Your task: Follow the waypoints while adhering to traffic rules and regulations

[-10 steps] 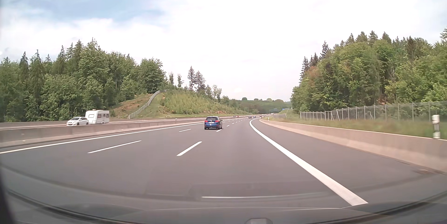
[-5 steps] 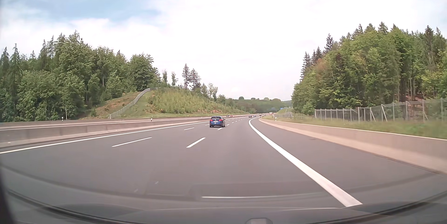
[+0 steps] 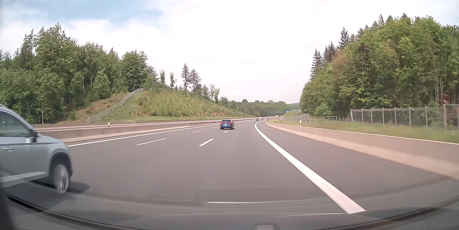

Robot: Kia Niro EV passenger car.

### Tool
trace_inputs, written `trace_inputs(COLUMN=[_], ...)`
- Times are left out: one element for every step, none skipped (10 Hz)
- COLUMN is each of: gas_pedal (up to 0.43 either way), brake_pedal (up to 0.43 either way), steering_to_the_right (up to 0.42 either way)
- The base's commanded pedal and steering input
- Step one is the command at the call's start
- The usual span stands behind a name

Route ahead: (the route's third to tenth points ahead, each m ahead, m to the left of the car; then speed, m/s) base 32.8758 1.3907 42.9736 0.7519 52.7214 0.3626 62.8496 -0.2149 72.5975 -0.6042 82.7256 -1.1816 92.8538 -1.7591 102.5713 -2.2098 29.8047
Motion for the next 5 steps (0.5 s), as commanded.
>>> trace_inputs(gas_pedal=[0.177, 0.177, 0.177, 0.177, 0.177], brake_pedal=[0.000, 0.000, 0.000, 0.000, 0.000], steering_to_the_right=[0.004, 0.004, 0.004, 0.004, 0.004])
